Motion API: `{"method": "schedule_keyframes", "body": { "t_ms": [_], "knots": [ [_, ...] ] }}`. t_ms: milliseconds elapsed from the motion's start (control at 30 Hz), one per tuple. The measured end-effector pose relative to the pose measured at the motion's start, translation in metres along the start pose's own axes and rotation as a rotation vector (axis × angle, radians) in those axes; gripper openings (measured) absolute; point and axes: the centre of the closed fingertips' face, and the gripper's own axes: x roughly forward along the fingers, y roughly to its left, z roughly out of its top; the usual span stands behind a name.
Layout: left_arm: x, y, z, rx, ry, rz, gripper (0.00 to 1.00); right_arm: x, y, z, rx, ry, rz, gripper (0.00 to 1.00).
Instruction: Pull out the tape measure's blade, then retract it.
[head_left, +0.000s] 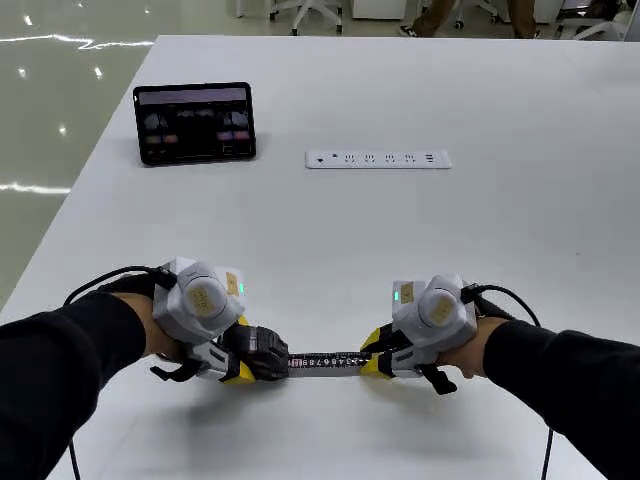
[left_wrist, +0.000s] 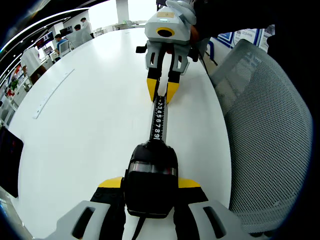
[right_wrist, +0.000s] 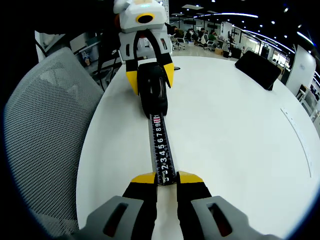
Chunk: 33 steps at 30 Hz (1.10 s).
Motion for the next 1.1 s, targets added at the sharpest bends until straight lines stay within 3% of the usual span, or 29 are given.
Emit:
{"method": "schedule_keyframes", "body": {
  "t_ms": [1100],
  "knots": [
    [0.0,0.0,0.0,-0.003,-0.001,0.006,0.33,-0.013,0.0,-0.017,0.047,0.003,0.001,0.09]
  ]
}}
